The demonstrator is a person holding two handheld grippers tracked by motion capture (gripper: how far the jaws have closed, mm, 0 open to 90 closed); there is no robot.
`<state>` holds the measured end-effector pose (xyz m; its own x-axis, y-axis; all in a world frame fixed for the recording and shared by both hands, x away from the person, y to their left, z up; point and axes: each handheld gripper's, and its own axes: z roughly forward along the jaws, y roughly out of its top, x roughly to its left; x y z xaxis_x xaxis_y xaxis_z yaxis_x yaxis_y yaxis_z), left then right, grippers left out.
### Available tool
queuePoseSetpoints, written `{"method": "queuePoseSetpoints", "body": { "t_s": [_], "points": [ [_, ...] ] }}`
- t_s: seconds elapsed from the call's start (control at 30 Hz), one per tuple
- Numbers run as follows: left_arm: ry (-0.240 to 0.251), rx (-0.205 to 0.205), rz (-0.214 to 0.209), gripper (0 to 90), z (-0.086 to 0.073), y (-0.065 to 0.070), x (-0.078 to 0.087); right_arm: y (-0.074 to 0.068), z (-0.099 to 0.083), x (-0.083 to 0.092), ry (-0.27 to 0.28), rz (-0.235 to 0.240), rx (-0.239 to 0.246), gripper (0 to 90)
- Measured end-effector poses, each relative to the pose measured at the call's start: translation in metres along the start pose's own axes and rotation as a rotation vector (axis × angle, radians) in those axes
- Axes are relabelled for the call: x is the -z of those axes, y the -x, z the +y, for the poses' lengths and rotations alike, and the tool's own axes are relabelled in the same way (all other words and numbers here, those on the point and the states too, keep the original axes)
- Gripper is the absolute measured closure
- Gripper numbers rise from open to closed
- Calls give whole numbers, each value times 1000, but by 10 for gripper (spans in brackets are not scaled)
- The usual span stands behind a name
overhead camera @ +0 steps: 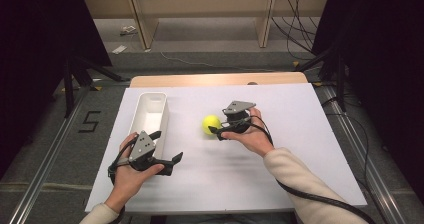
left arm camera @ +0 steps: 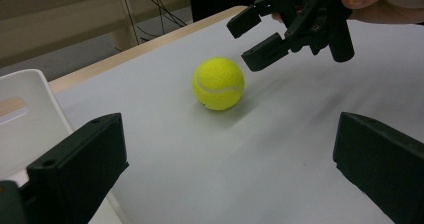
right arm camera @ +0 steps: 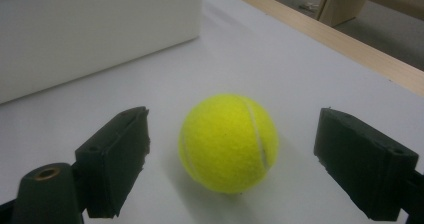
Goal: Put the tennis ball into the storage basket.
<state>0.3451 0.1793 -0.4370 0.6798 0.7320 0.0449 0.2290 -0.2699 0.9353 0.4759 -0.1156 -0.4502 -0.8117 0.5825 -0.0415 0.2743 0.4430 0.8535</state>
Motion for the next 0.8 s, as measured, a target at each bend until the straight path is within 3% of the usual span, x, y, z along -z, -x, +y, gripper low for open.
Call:
{"method": "queuePoseSetpoints", "body": {
  "t_s": [0.8],
  "points": [
    [3,1,0,4,0,0,0,-6,1,-27,-44,-1,30,147]
  ]
}}
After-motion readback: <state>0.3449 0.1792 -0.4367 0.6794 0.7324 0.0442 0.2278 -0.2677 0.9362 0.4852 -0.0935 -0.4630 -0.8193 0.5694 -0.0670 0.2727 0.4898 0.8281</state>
